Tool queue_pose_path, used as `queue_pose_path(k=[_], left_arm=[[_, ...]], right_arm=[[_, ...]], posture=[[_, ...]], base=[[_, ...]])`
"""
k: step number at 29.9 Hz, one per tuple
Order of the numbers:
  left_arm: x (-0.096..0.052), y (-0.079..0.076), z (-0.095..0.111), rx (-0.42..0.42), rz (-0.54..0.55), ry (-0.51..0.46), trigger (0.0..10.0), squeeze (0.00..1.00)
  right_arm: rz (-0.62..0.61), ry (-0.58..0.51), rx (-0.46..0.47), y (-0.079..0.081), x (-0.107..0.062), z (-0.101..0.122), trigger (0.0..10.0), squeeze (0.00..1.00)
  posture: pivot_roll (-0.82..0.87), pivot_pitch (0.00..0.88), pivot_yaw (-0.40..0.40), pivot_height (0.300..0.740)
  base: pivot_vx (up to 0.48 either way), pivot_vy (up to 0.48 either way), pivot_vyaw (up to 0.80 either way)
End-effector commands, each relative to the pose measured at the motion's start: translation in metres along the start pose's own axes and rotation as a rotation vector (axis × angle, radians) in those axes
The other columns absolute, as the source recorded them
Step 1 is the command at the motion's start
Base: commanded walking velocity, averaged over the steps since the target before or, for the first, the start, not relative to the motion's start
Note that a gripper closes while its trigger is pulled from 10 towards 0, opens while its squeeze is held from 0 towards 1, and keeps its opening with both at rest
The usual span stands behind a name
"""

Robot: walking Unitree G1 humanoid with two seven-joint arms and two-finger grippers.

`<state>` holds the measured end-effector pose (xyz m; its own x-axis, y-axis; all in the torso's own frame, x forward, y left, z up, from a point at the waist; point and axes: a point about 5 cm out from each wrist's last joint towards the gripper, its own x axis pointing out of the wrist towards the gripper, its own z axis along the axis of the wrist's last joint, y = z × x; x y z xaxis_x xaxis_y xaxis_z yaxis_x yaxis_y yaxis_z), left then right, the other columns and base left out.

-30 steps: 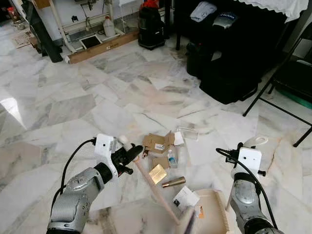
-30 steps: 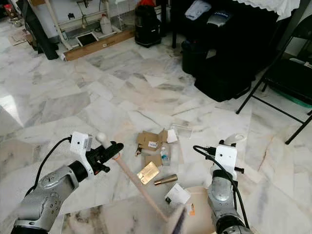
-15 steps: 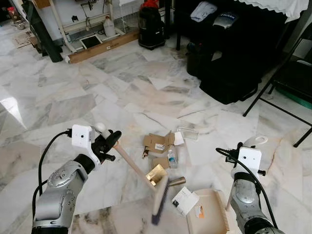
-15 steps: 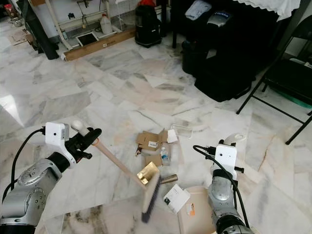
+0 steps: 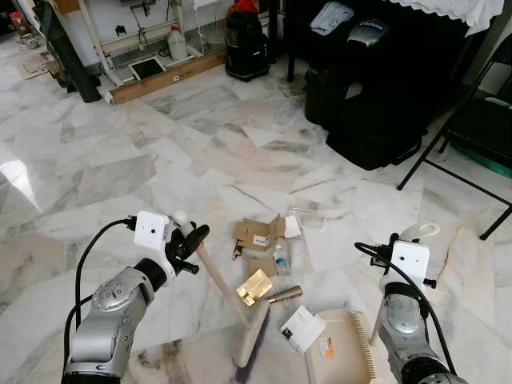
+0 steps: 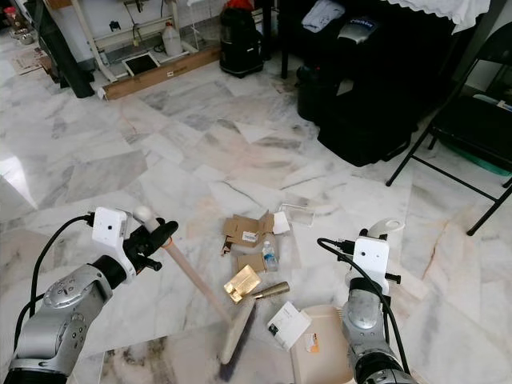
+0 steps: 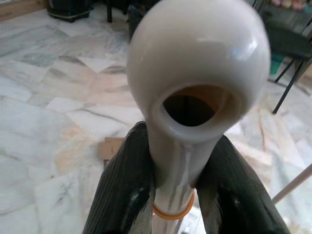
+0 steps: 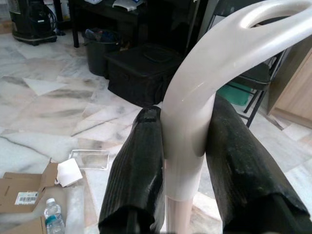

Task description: Sweep floor

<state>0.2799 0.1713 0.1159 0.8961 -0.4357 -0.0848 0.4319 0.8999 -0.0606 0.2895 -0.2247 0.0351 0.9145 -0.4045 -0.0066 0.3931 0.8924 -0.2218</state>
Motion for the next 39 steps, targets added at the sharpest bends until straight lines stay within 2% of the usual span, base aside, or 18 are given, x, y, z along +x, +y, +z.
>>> queue_pose_path(k=[1,6,11,16,21,25,29,34,39], left_arm=[[-0.003,0.002,-0.006,0.032,0.006,0.018,10.0,0.0],[-0.001,0.001,-0.01,0.032,0.006,0.025,10.0,0.0],[0.002,0.003,-0.023,0.018,0.026,0.058,10.0,0.0],[0.006,0.004,-0.025,-0.045,0.057,0.037,10.0,0.0],[0.011,0.0,-0.027,-0.09,0.031,0.039,10.0,0.0],[0.012,-0.002,-0.03,-0.084,0.004,0.051,10.0,0.0],[0.011,-0.006,-0.028,-0.122,-0.032,0.033,10.0,0.0],[0.02,-0.008,-0.014,-0.201,-0.051,-0.032,10.0,0.0],[0.023,-0.015,-0.009,-0.187,-0.132,-0.025,10.0,0.0]], right_arm=[[0.015,0.063,-0.017,0.001,-0.008,-0.012,10.0,0.0],[0.015,0.063,-0.017,0.001,-0.008,-0.012,10.0,0.0],[0.011,0.056,-0.02,0.0,-0.007,-0.012,10.0,0.0],[0.005,0.05,-0.024,-0.003,-0.007,-0.012,10.0,0.0],[0.002,0.05,-0.028,-0.005,-0.006,-0.012,10.0,0.0],[-0.003,0.048,-0.03,-0.006,-0.006,-0.012,10.0,0.0],[-0.006,0.049,-0.034,-0.008,-0.006,-0.012,10.0,0.0],[0.004,0.054,-0.033,-0.005,-0.007,-0.013,10.0,0.0],[0.017,0.055,-0.032,-0.001,-0.007,-0.012,10.0,0.0]], posture=[[0.13,0.115,0.054,0.74],[0.13,0.111,0.054,0.74],[0.12,0.1,0.055,0.74],[0.12,0.096,0.051,0.74],[0.11,0.103,0.05,0.74],[0.1,0.108,0.05,0.74],[0.11,0.116,0.046,0.74],[0.12,0.115,0.042,0.74],[0.12,0.115,0.041,0.74]], base=[[0.0,0.0,0.0],[0.0,0.0,0.0],[0.0,0.0,0.0],[0.0,0.0,0.0],[0.0,0.0,0.0],[0.0,0.0,0.0],[0.0,0.0,0.0],[0.0,0.0,0.0],[0.0,0.0,0.0]])
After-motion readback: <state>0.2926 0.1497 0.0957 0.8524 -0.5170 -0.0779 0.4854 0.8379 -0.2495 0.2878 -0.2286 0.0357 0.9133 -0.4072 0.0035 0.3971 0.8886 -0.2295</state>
